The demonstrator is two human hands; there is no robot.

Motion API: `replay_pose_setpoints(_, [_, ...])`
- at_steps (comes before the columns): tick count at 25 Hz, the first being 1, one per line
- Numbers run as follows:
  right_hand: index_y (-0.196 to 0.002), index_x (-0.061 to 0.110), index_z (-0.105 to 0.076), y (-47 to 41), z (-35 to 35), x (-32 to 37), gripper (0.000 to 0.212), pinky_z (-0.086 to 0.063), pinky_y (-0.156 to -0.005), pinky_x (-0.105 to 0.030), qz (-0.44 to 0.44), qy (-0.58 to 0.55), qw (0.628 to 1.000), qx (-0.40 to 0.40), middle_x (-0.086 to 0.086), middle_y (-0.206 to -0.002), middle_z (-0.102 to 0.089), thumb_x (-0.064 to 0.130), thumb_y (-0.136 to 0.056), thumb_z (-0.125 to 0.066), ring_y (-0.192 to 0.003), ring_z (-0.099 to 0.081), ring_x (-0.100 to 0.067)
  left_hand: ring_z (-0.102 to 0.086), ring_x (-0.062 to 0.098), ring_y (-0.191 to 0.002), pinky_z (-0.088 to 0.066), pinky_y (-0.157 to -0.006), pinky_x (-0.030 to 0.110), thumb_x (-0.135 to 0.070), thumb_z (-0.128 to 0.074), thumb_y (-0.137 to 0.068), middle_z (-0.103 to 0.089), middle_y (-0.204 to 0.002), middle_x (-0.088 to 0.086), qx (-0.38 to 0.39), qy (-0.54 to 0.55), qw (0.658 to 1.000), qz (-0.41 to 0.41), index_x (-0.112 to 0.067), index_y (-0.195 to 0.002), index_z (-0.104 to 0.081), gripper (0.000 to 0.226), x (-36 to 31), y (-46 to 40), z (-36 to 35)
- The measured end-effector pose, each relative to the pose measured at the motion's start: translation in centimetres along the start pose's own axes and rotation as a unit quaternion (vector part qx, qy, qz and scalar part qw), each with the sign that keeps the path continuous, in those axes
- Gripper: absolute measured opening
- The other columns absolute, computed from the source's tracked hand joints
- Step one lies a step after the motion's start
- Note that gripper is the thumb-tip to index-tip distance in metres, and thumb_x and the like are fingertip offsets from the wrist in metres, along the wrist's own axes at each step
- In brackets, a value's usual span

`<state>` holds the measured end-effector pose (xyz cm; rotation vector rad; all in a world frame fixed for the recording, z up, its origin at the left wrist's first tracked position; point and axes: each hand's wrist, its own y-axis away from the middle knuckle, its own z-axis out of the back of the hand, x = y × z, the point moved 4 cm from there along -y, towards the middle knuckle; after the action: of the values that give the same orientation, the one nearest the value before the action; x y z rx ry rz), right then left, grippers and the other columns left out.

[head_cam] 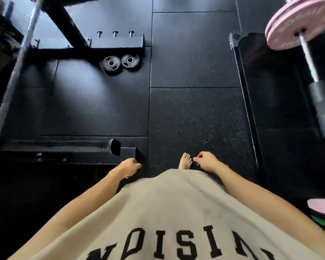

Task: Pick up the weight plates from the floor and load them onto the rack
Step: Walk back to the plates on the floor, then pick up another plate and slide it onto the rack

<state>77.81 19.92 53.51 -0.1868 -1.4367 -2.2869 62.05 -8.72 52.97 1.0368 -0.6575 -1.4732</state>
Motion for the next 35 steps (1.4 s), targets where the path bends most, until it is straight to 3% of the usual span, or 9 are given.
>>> replay_pose_setpoints(3, [-0.101,0.015,-0.058,-4.5,6.0,6.9,0.017,-0.053,-0.078,-0.035,0.03,0.037,0.999,0.019,-0.008,-0.103,-0.067,0.031,-0.099,-0.054,-0.087,-0.062,-0.02,-0.057,0.031,-0.118,-0.045,-0.096,0.034,-0.033,-0.05,-0.098,-0.062,-0.128,0.013,-0.054,0.011,0.998,-0.004,-0.009,-0.119,-0.062,0.034,-4.0,-1.8,4.3])
replay_pose_setpoints(7, [-0.106,0.016,-0.055,-10.2,11.1,16.0,0.017,-0.047,-0.061,-0.026,0.062,0.097,0.992,0.059,-0.008,-0.104,-0.064,0.031,-0.101,-0.051,-0.081,-0.059,-0.018,-0.055,0.029,-0.12,-0.041,-0.095,0.033,-0.034,-0.05,-0.098,-0.062,-0.129,0.012,-0.077,0.052,0.995,0.024,-0.011,-0.117,-0.062,0.032,-7.6,-6.4,9.4])
replay_pose_setpoints(14, [-0.107,0.013,-0.055,-21.3,17.2,30.8,0.019,-0.053,-0.075,-0.033,0.07,0.153,0.983,0.08,-0.008,-0.104,-0.063,0.03,-0.101,-0.05,-0.092,-0.062,-0.023,-0.057,0.027,-0.117,-0.043,-0.095,0.033,-0.035,-0.051,-0.098,-0.062,-0.129,0.009,-0.035,0.095,0.994,0.051,-0.012,-0.119,-0.062,0.033,-11.3,-17.5,22.4])
replay_pose_setpoints(19, [-0.085,0.014,-0.057,-28.2,21.6,43.8,0.019,-0.049,-0.07,-0.034,0.093,0.114,0.987,0.063,-0.009,-0.088,-0.066,0.028,-0.098,-0.054,-0.077,-0.059,-0.023,-0.06,0.028,-0.106,-0.05,-0.091,0.038,-0.037,-0.049,-0.1,-0.063,-0.12,0.01,-0.061,0.134,0.987,0.066,-0.013,-0.12,-0.058,0.033,-13.7,-23.2,36.3])
replay_pose_setpoints(25, [-0.085,0.013,-0.059,-38.4,26.0,57.6,0.022,-0.051,-0.072,-0.037,0.086,0.122,0.985,0.083,-0.011,-0.088,-0.066,0.031,-0.097,-0.054,-0.076,-0.06,-0.024,-0.061,0.027,-0.104,-0.051,-0.094,0.041,-0.035,-0.049,-0.1,-0.063,-0.115,0.01,-0.07,0.176,0.979,0.078,-0.013,-0.121,-0.056,0.031,-18.5,-31.9,50.0])
replay_pose_setpoints(30, [-0.088,0.012,-0.059,-48.0,29.2,67.3,0.023,-0.054,-0.077,-0.041,0.057,0.133,0.985,0.096,-0.012,-0.094,-0.067,0.032,-0.098,-0.052,-0.084,-0.062,-0.025,-0.061,0.026,-0.106,-0.05,-0.096,0.041,-0.035,-0.049,-0.1,-0.063,-0.113,0.007,-0.057,0.234,0.962,0.128,-0.015,-0.12,-0.057,0.03,-22.4,-38.7,57.1])
replay_pose_setpoints(35, [-0.092,0.009,-0.061,-57.2,29.5,75.1,0.028,-0.054,-0.075,-0.042,0.031,0.159,0.98,0.118,-0.013,-0.09,-0.067,0.034,-0.098,-0.05,-0.075,-0.06,-0.025,-0.061,0.028,-0.107,-0.05,-0.096,0.043,-0.034,-0.049,-0.099,-0.066,-0.114,0.009,-0.034,0.276,0.943,0.184,-0.014,-0.117,-0.059,0.029,-24.1,-46.1,60.7])
